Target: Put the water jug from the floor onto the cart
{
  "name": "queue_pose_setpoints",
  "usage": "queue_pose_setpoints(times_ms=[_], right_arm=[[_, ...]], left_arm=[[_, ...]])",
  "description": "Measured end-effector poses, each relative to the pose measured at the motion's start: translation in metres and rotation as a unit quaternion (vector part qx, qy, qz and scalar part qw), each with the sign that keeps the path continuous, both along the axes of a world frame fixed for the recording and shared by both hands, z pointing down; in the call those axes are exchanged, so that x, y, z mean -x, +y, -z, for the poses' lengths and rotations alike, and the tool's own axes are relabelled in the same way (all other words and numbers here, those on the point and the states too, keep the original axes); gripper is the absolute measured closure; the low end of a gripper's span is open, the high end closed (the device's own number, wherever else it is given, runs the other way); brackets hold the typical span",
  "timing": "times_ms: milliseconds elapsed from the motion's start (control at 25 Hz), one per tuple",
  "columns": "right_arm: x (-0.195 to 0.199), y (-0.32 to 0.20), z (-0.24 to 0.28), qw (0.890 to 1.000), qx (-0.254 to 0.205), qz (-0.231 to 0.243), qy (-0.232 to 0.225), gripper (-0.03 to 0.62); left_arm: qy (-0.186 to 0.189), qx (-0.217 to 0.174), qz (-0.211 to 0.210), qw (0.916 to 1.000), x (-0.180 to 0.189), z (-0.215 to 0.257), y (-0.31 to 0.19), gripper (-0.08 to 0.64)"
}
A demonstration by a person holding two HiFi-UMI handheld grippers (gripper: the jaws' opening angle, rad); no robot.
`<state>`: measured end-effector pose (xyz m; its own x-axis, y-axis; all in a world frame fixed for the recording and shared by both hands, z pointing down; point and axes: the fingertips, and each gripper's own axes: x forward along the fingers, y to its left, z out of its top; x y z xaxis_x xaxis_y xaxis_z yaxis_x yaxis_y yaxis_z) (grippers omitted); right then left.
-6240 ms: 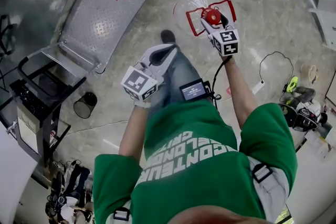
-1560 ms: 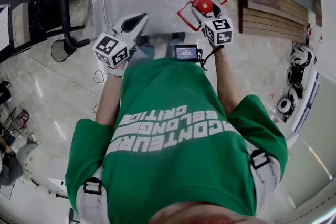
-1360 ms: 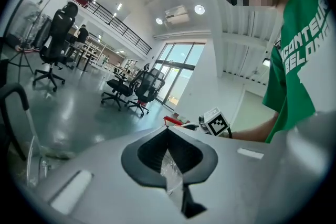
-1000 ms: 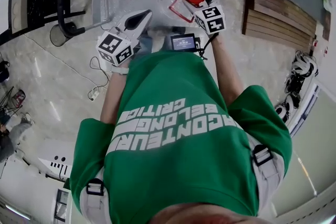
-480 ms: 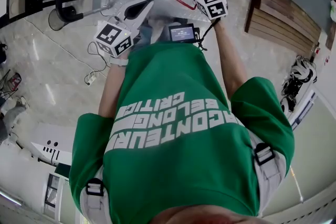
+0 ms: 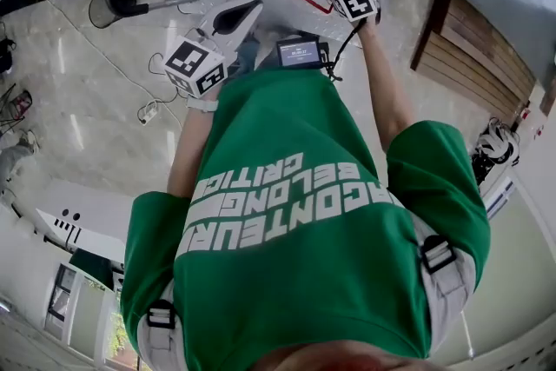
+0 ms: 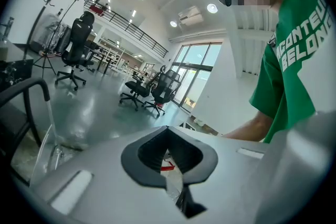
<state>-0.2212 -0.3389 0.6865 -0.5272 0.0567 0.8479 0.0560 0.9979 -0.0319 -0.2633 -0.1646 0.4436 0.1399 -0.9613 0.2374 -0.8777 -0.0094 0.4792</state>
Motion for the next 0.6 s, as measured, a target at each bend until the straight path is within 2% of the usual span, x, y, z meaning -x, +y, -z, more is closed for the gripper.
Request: queue_pose_setpoints(times_ms=[320,600], right_arm=[[0.02,0.008,-0.064,0.997,0.01,0.026,0.068,0.29],[0.013,0.017,-0.112,0.987,0.018,0.018,0.161,0.29]], left_arm=[[0.0,0.02,0.06,0.998,0.016,-0.01,0.032,0.548],[0.001,0.026,0.086,0.996,0.026,-0.016,0.044,0.549]])
